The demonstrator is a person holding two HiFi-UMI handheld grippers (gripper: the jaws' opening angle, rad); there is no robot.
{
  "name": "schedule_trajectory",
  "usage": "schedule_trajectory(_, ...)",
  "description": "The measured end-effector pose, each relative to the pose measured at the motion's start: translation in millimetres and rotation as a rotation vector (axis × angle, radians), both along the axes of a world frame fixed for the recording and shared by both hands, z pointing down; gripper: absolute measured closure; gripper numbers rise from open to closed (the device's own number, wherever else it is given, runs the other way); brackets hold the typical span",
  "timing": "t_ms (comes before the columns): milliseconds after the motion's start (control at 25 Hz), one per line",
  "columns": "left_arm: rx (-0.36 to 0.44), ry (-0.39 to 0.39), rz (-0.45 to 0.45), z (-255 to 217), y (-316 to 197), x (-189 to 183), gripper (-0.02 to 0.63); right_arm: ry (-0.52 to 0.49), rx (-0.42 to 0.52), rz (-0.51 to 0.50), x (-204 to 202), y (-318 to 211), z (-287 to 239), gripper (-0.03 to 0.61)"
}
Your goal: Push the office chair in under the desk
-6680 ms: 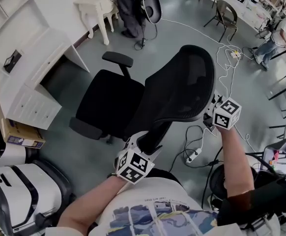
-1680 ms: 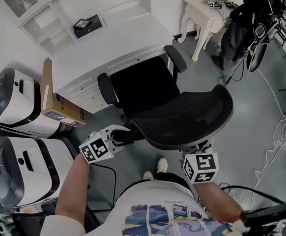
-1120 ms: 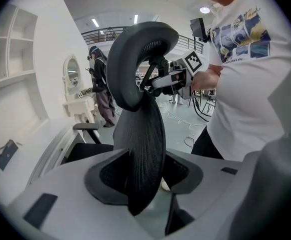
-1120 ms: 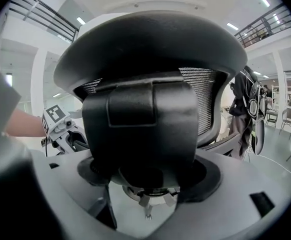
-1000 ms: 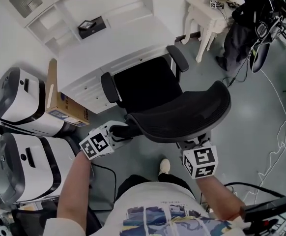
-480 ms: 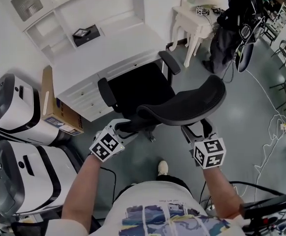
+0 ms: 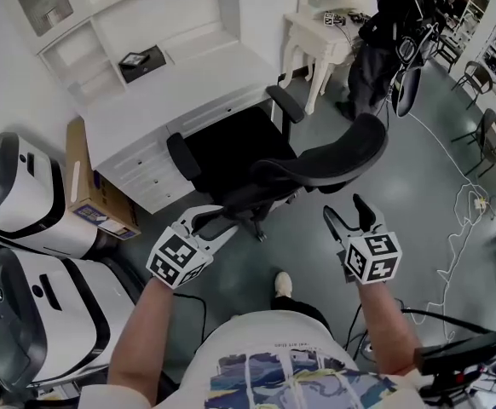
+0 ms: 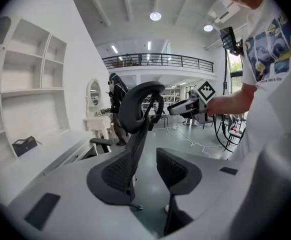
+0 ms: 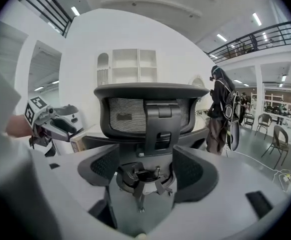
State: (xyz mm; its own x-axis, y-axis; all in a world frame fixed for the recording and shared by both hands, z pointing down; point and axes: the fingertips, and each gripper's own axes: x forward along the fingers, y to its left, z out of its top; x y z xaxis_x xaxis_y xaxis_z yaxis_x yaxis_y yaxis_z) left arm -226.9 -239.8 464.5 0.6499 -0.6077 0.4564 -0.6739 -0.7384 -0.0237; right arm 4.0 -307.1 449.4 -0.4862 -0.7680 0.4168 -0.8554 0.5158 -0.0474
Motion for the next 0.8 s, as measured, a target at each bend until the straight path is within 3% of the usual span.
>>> schedule_trajectory(160, 0.002, 0.050, -0.007, -13, 27, -2, 0.474, -0.003, -0.001, -0.014, -13, 25, -6, 0.248)
schedule_trajectory(360, -0.013, 0.084, -0.005, -25, 67, -6, 0.549, -0.008, 0.002, -0.055, -38, 62, -10, 0.448)
schedule_trajectory(480, -0.030, 0.084, 0.006, -24, 91, -10, 0.571, -0.004, -0.021, -0.095, -57, 84, -5, 0.510)
schedule_trajectory(800, -0.064, 0.096, 0.030, -31, 146, -7, 0.597, -0.023, -0.081, -0.187, -87, 140, 2, 0.548)
